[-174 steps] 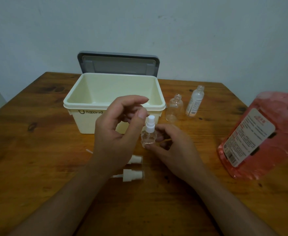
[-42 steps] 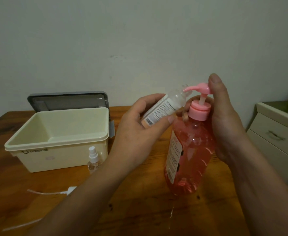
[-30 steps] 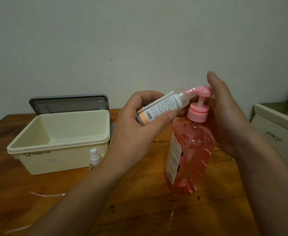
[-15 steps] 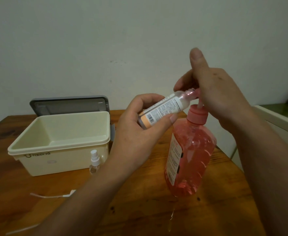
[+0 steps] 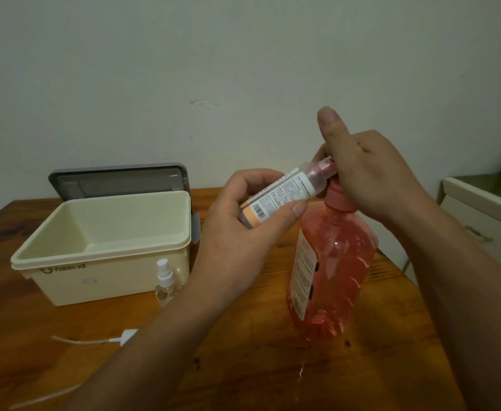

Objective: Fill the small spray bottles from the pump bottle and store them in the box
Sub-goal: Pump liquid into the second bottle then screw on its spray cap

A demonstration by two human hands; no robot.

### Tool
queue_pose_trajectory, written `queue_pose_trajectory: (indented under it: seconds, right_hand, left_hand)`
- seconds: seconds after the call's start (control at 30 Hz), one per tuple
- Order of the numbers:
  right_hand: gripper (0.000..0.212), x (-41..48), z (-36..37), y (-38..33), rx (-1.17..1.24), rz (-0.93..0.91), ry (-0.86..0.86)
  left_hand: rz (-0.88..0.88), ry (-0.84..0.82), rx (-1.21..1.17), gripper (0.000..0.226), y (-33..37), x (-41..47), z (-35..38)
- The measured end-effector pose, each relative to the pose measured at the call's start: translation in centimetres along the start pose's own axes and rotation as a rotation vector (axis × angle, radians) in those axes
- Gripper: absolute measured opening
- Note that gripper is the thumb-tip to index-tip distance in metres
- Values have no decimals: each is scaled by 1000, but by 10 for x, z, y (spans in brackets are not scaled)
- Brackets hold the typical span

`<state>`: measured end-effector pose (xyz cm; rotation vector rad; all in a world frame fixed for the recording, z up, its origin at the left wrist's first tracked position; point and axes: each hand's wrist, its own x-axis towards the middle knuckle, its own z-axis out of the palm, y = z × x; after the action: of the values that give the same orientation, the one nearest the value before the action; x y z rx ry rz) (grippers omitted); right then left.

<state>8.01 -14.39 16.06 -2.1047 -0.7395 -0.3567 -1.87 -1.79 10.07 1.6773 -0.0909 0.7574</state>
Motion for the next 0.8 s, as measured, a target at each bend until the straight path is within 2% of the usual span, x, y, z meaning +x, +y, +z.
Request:
queue_pose_trajectory:
  seconds: [0.2, 0.8]
  right_hand:
    - [65, 1, 0, -2, -19, -8, 37]
    - [62, -4, 0, 2, 62, 9, 14]
  left_hand:
    - [5, 9, -45, 33, 0, 0, 1]
    - [9, -51, -88, 37, -3, -8, 2]
